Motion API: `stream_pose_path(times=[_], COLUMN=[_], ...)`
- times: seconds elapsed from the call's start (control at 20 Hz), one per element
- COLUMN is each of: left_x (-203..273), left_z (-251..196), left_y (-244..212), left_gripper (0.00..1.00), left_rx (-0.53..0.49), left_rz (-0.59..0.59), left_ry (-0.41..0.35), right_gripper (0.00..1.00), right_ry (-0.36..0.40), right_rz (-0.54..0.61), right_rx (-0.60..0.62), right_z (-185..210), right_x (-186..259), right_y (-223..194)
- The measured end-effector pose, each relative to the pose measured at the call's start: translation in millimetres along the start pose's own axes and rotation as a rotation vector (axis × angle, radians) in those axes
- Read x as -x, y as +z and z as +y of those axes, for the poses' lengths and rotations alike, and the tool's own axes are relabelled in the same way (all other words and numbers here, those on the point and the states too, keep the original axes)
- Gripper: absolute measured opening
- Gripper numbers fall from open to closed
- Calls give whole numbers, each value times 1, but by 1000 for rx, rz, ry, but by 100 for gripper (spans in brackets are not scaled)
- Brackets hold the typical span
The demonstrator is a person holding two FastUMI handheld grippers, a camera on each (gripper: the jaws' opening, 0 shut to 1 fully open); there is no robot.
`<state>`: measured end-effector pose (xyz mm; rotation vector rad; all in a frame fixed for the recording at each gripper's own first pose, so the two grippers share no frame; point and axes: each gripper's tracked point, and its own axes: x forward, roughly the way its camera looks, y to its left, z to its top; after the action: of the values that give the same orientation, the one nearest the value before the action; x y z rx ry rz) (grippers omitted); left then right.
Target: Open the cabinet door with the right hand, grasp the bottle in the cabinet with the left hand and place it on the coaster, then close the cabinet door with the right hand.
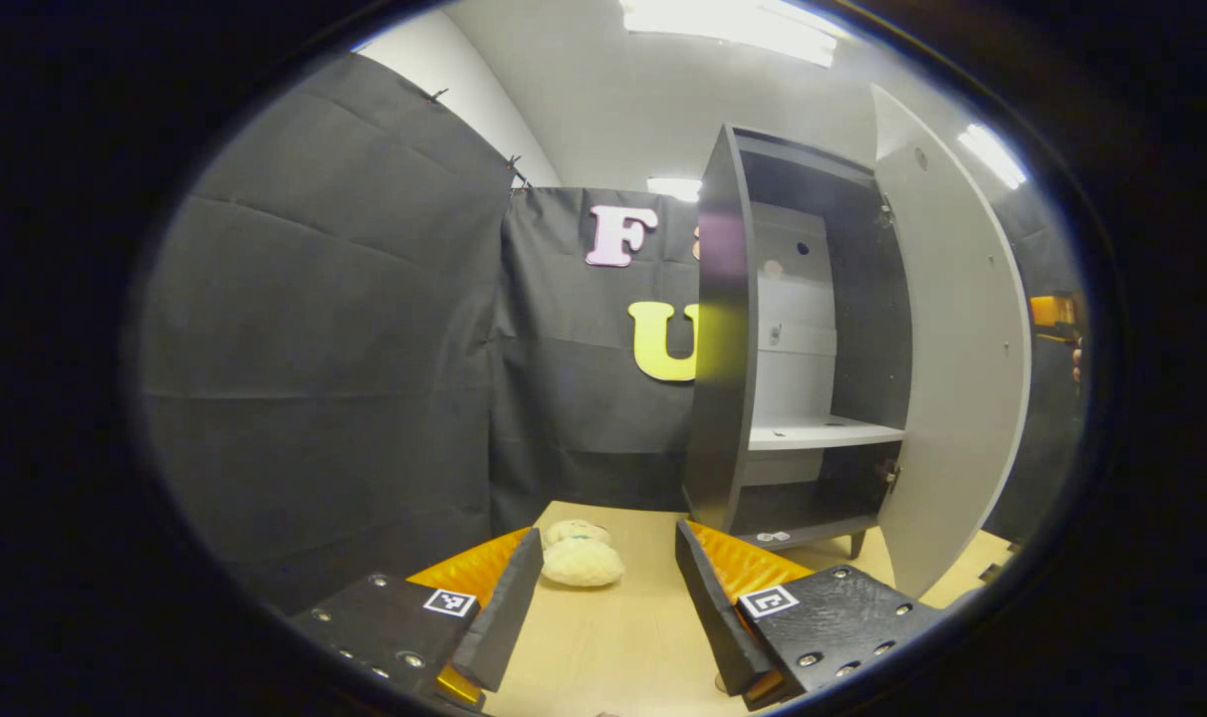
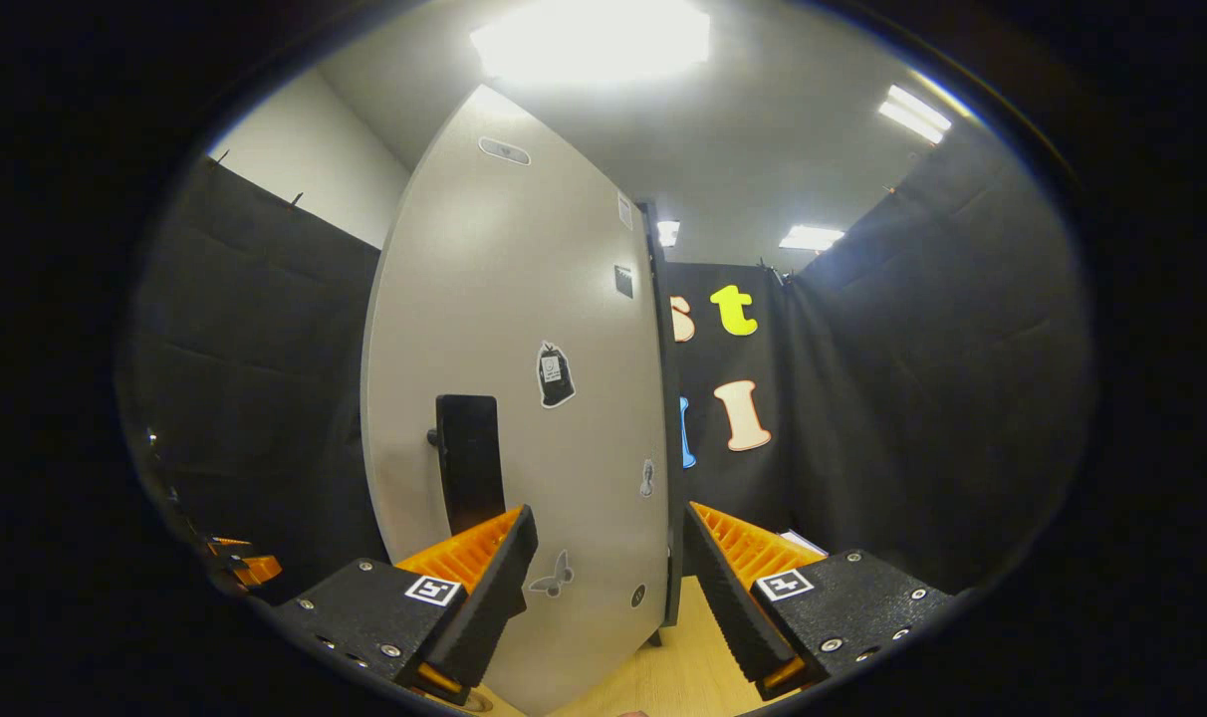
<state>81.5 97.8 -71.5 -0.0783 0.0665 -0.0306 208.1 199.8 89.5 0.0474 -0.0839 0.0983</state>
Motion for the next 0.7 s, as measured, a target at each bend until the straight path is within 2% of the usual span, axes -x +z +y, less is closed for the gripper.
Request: stream_pose_path(times=[0.05,0.1,0.25,0.65,0.7], left_x=[0,1,1,4,4], left_z=[2,3,8,20,22], left_y=[0,-1,-3,-5,-5], left_gripper=[84,80,80,80,84], left_rx=[1,0,-2,-12,-16], left_rz=[0,2,6,11,11], left_ry=[3,6,12,36,41], right_gripper=[92,92,92,92,93], right_ry=[5,10,24,54,60], right_rz=[-1,0,-2,-5,-7], right_rx=[-2,-4,-11,-19,-17], right_z=[3,6,15,37,42], right_x=[-2,-3,-8,-23,-25], right_y=[0,-1,-2,-6,-6])
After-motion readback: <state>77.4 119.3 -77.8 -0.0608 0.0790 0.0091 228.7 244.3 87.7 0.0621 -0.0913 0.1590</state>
